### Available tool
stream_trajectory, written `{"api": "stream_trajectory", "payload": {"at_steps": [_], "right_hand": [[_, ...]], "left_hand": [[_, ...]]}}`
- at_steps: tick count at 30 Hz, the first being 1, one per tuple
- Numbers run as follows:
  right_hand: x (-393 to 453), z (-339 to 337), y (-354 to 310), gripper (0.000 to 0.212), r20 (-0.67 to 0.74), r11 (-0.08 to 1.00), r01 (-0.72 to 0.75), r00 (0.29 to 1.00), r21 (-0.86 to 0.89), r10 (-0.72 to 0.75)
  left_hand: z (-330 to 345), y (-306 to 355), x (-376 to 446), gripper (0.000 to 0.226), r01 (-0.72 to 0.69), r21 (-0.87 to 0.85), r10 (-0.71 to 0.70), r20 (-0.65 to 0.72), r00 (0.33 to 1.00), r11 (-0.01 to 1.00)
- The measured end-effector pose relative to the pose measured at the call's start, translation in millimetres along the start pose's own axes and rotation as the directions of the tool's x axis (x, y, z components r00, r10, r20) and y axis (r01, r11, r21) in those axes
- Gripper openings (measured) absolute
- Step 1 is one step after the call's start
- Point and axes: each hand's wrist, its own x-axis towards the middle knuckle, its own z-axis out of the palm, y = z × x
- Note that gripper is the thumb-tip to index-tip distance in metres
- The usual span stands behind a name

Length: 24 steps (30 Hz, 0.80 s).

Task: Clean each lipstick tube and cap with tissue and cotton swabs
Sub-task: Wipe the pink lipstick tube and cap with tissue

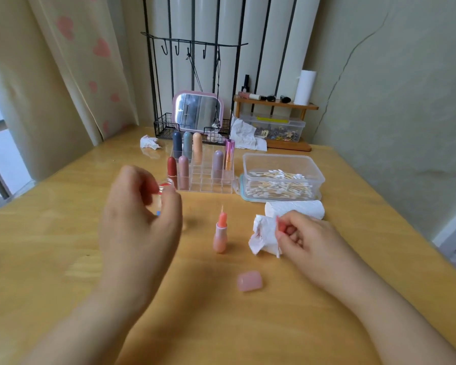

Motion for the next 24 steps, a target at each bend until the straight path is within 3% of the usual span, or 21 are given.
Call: {"api": "stream_trajectory", "payload": {"at_steps": [2,4,7,9,13,16,20,24], "right_hand": [[-2.4,-4.5,-7.1,0.019,-0.089,0.969,-0.084,0.990,0.231,0.107],[-3.7,-6.9,-13.8,0.017,-0.088,0.877,-0.139,0.976,0.460,0.201],[-3.1,-7.5,-19.3,0.013,-0.039,0.754,-0.196,0.959,0.626,0.282],[-2.7,-7.9,-24.2,0.014,-0.030,0.705,-0.199,0.954,0.681,0.299],[-4.6,-9.6,-31.4,0.015,-0.030,0.689,-0.197,0.953,0.697,0.302],[-6.7,-11.5,-34.2,0.016,-0.062,0.716,-0.149,0.964,0.682,0.260],[-8.2,-17.2,-43.9,0.013,-0.153,0.699,-0.053,0.961,0.713,0.230],[-2.6,-30.6,-62.0,0.016,-0.284,0.748,0.115,0.953,0.653,0.101]], "left_hand": [[0.9,-13.9,9.3,0.025,0.063,0.061,-0.063,-0.007,0.998,0.996],[4.9,-26.5,14.5,0.042,0.201,0.062,-0.206,0.091,0.974,0.978],[12.5,-36.0,15.8,0.050,0.422,0.005,-0.403,0.309,0.862,0.907],[17.1,-45.2,14.0,0.046,0.481,0.028,-0.455,0.376,0.807,0.876],[19.3,-62.1,15.8,0.041,0.452,0.042,-0.439,0.331,0.835,0.891],[18.6,-57.2,17.9,0.039,0.411,-0.057,-0.377,0.303,0.875,0.910],[13.5,-36.5,18.3,0.041,0.237,-0.179,-0.172,0.319,0.932,0.955],[7.8,-23.4,14.2,0.051,-0.004,-0.164,0.064,0.360,0.931,0.986]]}}
